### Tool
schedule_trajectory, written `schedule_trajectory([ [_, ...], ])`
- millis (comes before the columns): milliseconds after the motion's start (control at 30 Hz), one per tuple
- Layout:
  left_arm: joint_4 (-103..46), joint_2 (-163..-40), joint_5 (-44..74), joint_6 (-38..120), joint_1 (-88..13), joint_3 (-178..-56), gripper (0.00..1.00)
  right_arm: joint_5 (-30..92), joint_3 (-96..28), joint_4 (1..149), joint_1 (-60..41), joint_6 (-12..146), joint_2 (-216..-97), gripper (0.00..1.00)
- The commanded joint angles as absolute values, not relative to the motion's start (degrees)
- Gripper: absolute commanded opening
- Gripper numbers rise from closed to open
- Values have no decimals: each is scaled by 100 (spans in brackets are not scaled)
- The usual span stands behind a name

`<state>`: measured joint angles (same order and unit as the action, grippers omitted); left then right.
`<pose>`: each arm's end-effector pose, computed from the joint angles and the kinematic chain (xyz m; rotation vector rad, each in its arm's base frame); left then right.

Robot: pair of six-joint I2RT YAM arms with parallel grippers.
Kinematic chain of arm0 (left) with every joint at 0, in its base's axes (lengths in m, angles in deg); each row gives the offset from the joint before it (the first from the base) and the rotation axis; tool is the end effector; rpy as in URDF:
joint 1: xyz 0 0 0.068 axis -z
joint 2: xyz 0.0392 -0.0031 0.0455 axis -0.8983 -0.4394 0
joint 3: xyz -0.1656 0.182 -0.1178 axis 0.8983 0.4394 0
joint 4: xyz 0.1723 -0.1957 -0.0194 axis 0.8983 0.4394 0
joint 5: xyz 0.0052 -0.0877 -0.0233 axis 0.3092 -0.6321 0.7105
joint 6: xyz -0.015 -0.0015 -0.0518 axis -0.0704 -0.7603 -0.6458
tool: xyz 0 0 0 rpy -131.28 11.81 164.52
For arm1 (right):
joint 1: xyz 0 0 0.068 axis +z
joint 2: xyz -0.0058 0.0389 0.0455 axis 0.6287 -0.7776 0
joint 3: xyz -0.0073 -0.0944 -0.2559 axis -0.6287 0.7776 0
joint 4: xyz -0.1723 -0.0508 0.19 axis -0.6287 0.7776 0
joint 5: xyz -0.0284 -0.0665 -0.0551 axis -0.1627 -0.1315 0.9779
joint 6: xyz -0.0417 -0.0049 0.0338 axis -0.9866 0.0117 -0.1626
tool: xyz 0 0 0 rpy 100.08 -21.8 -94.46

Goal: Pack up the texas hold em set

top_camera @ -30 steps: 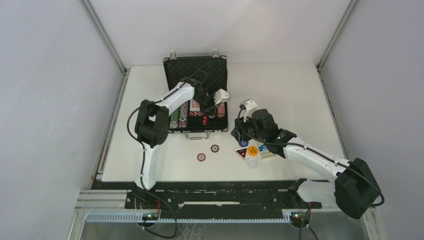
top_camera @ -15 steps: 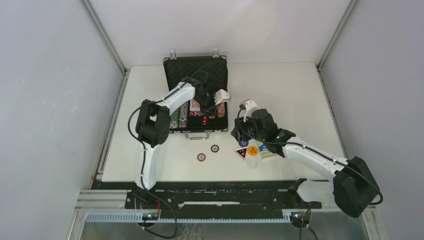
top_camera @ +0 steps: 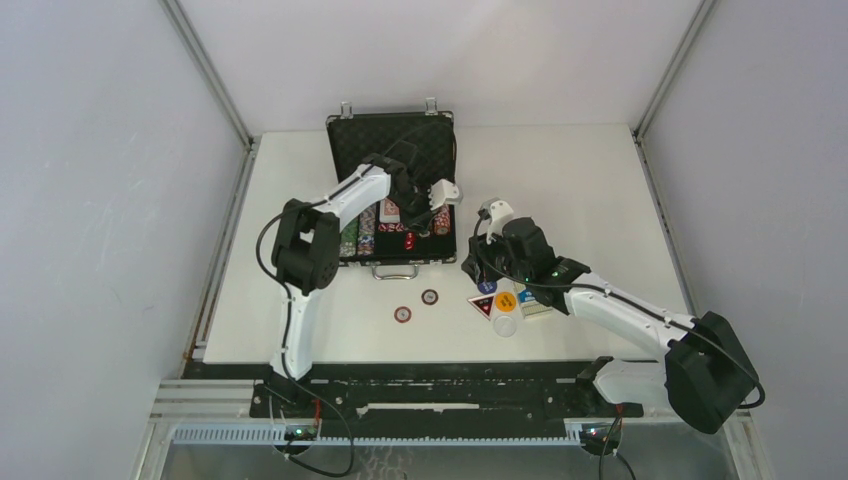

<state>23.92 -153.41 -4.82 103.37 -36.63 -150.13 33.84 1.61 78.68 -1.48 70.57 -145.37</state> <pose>0.4021 -0.2265 0.1906 1.7654 2.0206 -0.5751 0.2059 0.1619 0.2316 -0.5706 2.1368 0.5720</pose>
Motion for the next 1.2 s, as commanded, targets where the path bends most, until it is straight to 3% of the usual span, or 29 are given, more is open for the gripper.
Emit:
schedule_trajectory([
  [0,2269,-15022,-332,10297,-3652,-15338,15,3315,164,7579,-195,7016,-14552,56],
  [1000,2149,-14188,-313,10138,-3662,-15383,15,3272,194,7436,-53,7052,-14725,56],
  [1167,1318,-13506,397,9046,-3660,-14928,12,3713,140,7443,211,6987,-14843,56],
])
